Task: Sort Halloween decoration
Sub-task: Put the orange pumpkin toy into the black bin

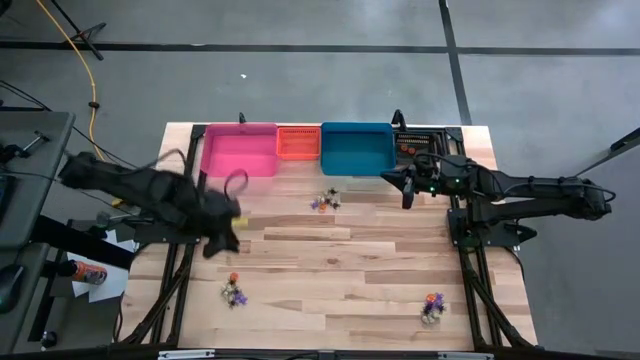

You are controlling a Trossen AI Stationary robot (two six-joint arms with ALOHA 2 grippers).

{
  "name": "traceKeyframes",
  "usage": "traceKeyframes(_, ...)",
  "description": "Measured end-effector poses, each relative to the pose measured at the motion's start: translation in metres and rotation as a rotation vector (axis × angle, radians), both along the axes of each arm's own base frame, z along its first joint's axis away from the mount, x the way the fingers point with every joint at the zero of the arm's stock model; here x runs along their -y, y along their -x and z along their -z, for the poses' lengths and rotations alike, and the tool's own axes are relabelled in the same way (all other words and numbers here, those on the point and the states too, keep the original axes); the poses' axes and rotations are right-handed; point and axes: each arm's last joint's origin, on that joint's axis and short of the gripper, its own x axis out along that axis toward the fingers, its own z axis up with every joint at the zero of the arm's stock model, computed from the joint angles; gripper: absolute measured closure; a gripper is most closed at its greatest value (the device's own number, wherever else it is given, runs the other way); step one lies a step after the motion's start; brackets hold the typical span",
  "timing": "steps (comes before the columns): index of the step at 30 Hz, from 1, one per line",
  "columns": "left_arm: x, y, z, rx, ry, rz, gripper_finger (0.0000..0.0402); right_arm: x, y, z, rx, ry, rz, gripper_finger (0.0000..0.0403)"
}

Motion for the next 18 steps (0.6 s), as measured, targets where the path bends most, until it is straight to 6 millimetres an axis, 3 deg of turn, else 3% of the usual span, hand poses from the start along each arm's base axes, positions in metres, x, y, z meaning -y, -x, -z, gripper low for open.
traceKeyframes(5, 0.036, 0.009, 0.032, -0.195, -0.054, -0.007, 0.0268, 0.000, 0.001, 0.003, -0.028, -0.011, 0.002, 0.0392)
traceKeyframes(8, 0.053, 0.018, 0.051, -0.277, -0.088, -0.110, 0.0268, 0.000, 0.001, 0.004, -0.039, -0.012, 0.002, 0.0392)
traceKeyframes(14, 0.066, 0.021, 0.073, -0.386, -0.053, -0.460, 0.0268, 0.000, 0.001, 0.007, -0.072, 0.006, -0.002, 0.0392)
traceKeyframes(18, 0.068, 0.017, 0.084, -0.502, -0.003, -0.560, 0.0268, 0.000, -0.001, 0.009, -0.095, 0.005, -0.002, 0.0392)
